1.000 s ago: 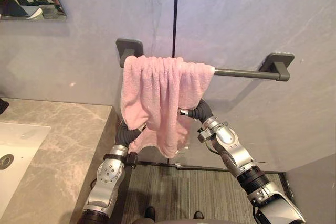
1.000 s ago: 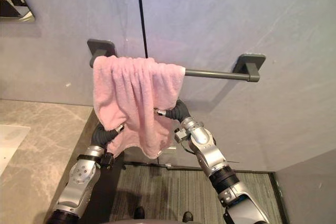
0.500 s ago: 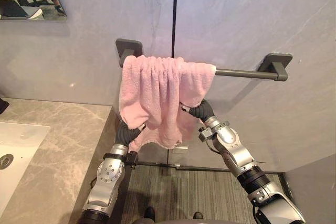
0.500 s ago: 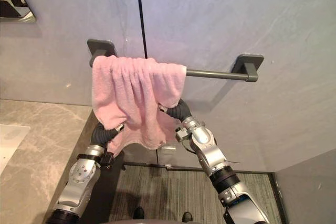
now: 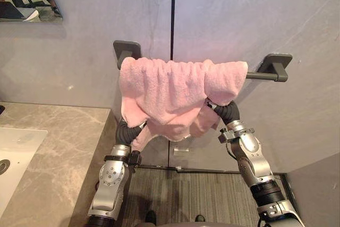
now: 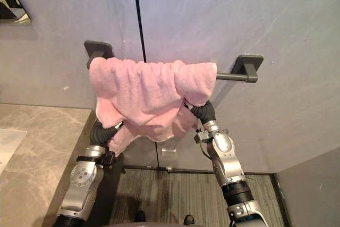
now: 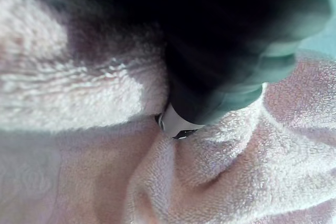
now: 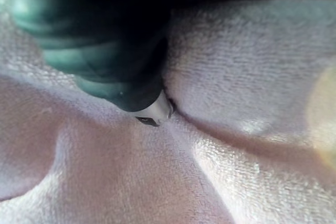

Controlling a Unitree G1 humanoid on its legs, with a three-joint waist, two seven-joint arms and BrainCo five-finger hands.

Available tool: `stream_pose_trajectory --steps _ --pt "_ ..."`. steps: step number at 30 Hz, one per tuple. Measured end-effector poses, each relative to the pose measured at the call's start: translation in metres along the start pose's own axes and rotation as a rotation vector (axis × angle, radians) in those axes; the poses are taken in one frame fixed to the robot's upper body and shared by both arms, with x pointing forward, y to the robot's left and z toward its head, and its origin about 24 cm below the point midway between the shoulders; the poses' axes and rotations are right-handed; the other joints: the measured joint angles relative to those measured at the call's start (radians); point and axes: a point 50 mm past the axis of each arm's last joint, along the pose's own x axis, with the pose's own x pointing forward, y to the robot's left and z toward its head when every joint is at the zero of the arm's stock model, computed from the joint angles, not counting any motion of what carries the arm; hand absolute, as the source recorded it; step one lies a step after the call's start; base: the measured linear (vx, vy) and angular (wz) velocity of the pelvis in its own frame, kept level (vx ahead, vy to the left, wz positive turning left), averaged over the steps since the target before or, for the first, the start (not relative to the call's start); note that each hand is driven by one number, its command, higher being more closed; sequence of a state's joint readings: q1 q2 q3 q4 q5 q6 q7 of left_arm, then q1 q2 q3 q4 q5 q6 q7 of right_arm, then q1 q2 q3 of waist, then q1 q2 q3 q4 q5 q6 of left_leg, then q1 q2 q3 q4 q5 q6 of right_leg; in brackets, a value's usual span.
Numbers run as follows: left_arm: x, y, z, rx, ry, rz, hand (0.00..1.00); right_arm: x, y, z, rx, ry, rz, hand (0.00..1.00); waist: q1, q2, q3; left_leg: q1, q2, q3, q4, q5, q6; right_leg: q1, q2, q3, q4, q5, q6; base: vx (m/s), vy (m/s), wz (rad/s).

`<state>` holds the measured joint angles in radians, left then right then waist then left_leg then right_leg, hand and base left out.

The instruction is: Organize washtable

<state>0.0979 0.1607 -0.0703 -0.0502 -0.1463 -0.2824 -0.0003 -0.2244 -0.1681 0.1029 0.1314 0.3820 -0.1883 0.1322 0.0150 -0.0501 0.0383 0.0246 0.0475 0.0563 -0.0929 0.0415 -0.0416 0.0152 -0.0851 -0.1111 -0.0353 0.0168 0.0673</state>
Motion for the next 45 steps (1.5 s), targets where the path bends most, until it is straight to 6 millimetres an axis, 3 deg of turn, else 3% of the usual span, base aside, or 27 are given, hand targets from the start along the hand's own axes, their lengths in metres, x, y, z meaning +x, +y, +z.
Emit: stream_pose_trajectory --steps 7,18,30,34,35,39,45 --pt "0.0 -0.007 -0.003 -0.029 0.009 -0.01 1.0 -0.013 -0.011 -0.014 0.012 0.056 -0.058 1.0 -0.003 0.002 0.0 0.001 0.001 0.001 0.0 0.0 0.0 0.0 0.0 0.002 0.0 0.0 0.0 0.0 0.0 0.0" --pt "-0.003 -0.012 -0.028 -0.077 0.112 0.009 1.0 -0.017 -0.013 -0.028 0.05 0.101 -0.106 1.0 -0.006 0.006 0.001 0.001 -0.002 0.001 0.0 0.0 0.0 -0.002 -0.003 0.002 0.005 -0.004 0.005 0.0 0.0 0.0" --pt "-0.011 -0.01 -0.047 -0.09 0.206 0.03 1.0 -0.017 -0.005 -0.037 0.059 0.108 -0.115 1.0 -0.006 0.029 -0.002 0.007 -0.004 -0.003 -0.001 0.0 0.0 0.005 -0.003 -0.01 -0.003 -0.003 0.004 0.0 0.0 0.0" --pt "-0.012 -0.01 -0.05 -0.087 0.218 0.036 1.0 -0.017 -0.002 -0.041 0.065 0.113 -0.128 1.0 -0.022 0.029 -0.002 0.012 -0.004 -0.011 -0.002 0.0 0.0 0.018 -0.003 -0.021 -0.013 -0.003 0.004 -0.01 -0.003 0.07" --pt "-0.012 -0.01 -0.05 -0.086 0.218 0.042 0.0 -0.017 -0.002 -0.041 0.052 0.116 -0.132 0.0 -0.025 0.029 -0.002 0.011 -0.004 -0.011 -0.002 -0.001 0.0 0.022 -0.003 -0.021 -0.021 0.0 0.004 0.0 0.0 0.0" --pt "-0.015 0.005 -0.052 -0.072 0.232 0.132 0.0 -0.022 -0.018 -0.04 0.032 0.111 -0.229 0.0 -0.028 0.029 -0.002 0.012 -0.003 0.0 -0.003 -0.001 -0.001 0.034 -0.001 -0.02 -0.039 0.008 0.002 0.0 -0.001 -0.01" --pt "-0.016 0.01 -0.052 -0.055 0.235 0.168 0.0 -0.028 -0.022 -0.043 0.026 0.131 -0.26 0.0 -0.028 0.025 0.0 0.014 0.001 0.003 -0.003 -0.003 -0.004 0.045 0.004 -0.02 -0.058 0.016 -0.001 0.0 -0.002 -0.01"
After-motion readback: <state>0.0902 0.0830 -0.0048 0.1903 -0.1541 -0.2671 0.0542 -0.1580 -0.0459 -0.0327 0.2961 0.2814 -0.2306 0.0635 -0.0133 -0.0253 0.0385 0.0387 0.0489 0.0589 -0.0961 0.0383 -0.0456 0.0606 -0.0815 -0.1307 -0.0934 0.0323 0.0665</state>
